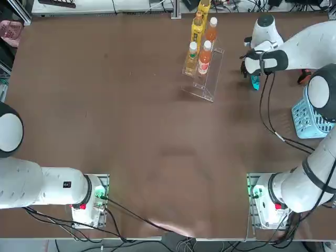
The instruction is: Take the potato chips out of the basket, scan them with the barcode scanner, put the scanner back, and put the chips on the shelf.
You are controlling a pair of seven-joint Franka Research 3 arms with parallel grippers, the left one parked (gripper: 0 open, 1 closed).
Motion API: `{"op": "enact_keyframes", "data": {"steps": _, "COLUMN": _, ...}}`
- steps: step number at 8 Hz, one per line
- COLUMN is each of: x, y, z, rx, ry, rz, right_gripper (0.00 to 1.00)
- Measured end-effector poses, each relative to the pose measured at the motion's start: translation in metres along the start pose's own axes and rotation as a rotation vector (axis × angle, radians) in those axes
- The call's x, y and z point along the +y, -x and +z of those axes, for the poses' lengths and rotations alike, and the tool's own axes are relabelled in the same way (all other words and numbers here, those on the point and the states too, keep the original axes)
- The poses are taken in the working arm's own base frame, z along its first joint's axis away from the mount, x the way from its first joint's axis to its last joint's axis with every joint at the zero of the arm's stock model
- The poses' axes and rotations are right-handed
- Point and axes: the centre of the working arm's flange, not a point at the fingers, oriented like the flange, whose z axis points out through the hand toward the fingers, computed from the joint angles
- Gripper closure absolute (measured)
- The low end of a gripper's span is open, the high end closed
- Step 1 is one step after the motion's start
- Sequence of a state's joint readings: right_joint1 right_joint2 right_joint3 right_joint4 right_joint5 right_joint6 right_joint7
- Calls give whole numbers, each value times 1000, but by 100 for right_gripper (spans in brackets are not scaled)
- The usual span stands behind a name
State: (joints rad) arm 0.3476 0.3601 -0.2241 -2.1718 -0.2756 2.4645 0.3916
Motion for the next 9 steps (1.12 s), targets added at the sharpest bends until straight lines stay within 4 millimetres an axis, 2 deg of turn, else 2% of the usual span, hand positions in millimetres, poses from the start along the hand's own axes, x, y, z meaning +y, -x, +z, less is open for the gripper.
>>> {"op": "enact_keyframes", "data": {"steps": 4, "x": 7, "y": 0, "z": 5, "rx": 14, "ry": -4, "rz": 6, "right_gripper": 0}}
{"op": "enact_keyframes", "data": {"steps": 9, "x": 24, "y": 1, "z": 28, "rx": -4, "ry": 4, "rz": 30, "right_gripper": 0}}
